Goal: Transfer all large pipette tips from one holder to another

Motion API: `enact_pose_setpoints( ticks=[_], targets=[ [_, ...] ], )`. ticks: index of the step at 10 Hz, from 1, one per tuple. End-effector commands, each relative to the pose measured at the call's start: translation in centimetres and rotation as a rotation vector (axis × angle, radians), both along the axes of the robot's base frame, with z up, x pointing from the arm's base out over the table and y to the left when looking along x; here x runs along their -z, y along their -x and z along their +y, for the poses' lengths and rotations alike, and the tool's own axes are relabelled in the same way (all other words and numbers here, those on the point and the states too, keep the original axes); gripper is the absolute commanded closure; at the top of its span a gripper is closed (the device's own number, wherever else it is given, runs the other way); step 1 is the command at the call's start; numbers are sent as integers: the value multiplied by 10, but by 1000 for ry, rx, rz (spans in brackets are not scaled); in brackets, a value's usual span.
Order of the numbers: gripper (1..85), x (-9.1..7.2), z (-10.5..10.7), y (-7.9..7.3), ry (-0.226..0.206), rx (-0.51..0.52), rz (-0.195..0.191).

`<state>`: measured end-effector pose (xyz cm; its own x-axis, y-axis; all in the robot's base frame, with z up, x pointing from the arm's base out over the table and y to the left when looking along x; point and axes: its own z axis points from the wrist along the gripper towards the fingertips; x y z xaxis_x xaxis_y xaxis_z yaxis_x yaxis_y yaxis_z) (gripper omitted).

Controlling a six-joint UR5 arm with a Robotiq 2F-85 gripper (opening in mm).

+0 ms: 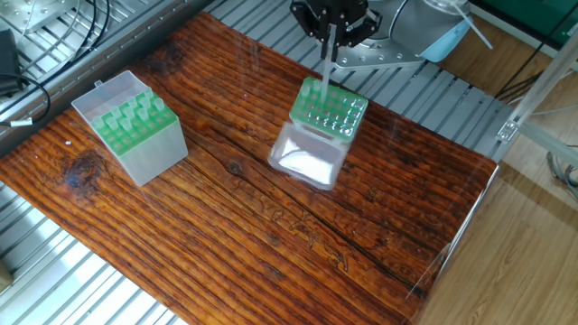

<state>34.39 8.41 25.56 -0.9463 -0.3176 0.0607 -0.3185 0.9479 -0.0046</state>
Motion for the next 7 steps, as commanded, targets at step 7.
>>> enact_pose_setpoints(
  ticks=[7],
  targets=[
    [747, -6, -8, 11, 2, -6, 21]
  ],
)
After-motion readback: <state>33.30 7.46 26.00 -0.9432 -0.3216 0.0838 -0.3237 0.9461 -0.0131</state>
